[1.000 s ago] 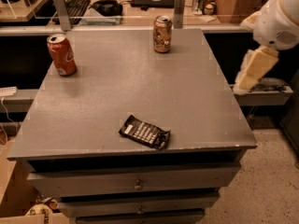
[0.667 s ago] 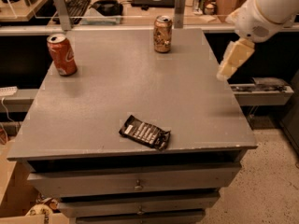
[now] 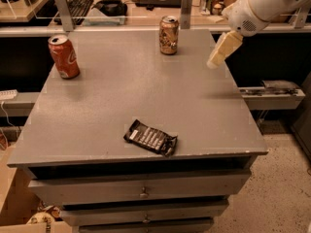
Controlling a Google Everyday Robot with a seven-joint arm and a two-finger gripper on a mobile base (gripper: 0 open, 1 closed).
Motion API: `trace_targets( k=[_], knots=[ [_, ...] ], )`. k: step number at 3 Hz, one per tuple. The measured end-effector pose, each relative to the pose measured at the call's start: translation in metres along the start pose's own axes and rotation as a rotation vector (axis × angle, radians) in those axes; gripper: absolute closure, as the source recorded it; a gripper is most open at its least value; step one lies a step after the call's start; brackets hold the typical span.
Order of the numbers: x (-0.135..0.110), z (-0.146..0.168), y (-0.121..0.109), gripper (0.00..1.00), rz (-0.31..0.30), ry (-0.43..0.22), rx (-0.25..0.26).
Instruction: Move orange can near coke can
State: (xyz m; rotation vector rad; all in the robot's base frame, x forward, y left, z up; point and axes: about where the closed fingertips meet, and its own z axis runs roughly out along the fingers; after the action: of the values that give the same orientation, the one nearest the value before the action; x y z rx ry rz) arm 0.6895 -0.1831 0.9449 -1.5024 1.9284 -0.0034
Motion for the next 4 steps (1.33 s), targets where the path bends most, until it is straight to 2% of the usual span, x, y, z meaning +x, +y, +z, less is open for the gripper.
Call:
trace_targets(
  k=[1, 2, 3, 4],
  knots=[
    [-0.015, 0.010, -0.006, 0.00, 0.019, -0.063, 0.010],
    [-0.035, 0.034, -0.020, 0.00, 0.066, -0.152, 0.022],
    [-0.054, 0.063, -0.031, 0.00, 0.133, -0.247, 0.011],
    [-0.063, 0.087, -0.048, 0.00, 0.199, -0.275, 0.063]
  ],
)
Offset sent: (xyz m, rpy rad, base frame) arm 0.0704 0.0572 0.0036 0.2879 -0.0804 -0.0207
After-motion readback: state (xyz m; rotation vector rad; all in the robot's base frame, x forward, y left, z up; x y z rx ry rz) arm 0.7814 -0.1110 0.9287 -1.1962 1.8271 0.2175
